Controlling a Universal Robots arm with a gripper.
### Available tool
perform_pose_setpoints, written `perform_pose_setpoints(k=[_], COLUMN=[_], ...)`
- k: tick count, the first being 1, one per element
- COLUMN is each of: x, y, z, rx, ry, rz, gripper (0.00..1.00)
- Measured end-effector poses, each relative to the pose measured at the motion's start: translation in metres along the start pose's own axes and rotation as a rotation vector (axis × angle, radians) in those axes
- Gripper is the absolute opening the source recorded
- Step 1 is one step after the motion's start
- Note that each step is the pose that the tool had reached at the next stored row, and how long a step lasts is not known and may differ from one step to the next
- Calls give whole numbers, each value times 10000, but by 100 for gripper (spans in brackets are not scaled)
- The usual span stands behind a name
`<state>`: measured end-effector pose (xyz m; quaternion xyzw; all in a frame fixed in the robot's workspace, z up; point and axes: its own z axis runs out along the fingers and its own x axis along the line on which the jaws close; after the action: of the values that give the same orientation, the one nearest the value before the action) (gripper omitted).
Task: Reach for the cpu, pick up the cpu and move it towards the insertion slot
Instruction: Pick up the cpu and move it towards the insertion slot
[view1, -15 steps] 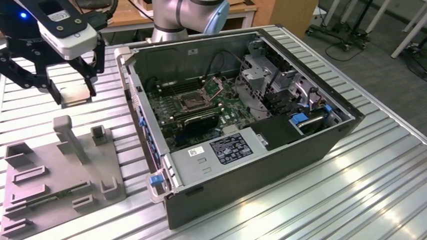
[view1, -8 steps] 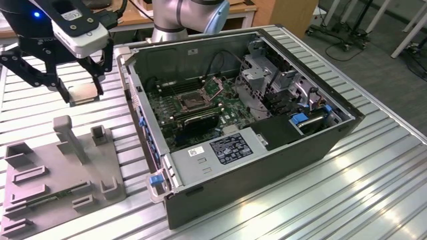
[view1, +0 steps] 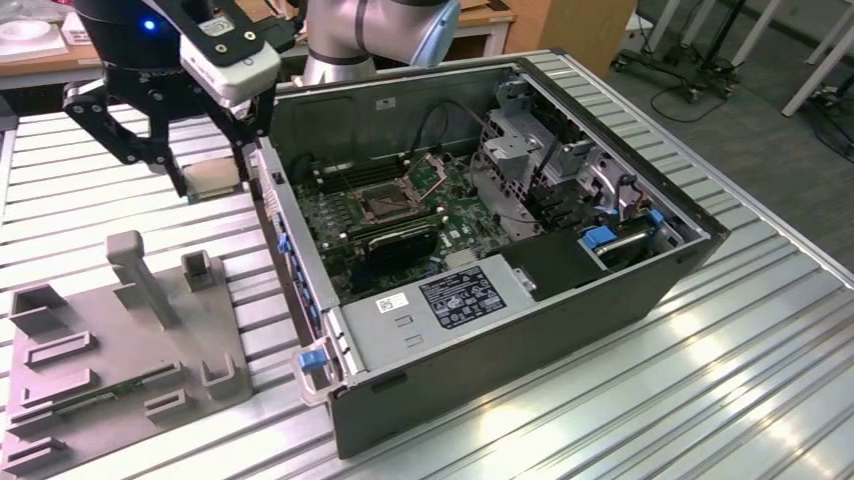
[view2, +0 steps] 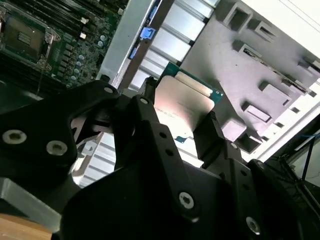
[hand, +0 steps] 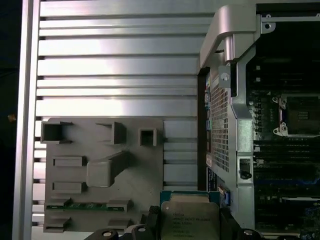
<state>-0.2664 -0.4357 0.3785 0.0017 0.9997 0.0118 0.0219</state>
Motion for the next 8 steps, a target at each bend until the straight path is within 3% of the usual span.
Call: perform_pose_setpoints(k=[8], x=[-144], y=[0], z=[10], rx=[0], ry=[-1], rz=[0], gripper=[55])
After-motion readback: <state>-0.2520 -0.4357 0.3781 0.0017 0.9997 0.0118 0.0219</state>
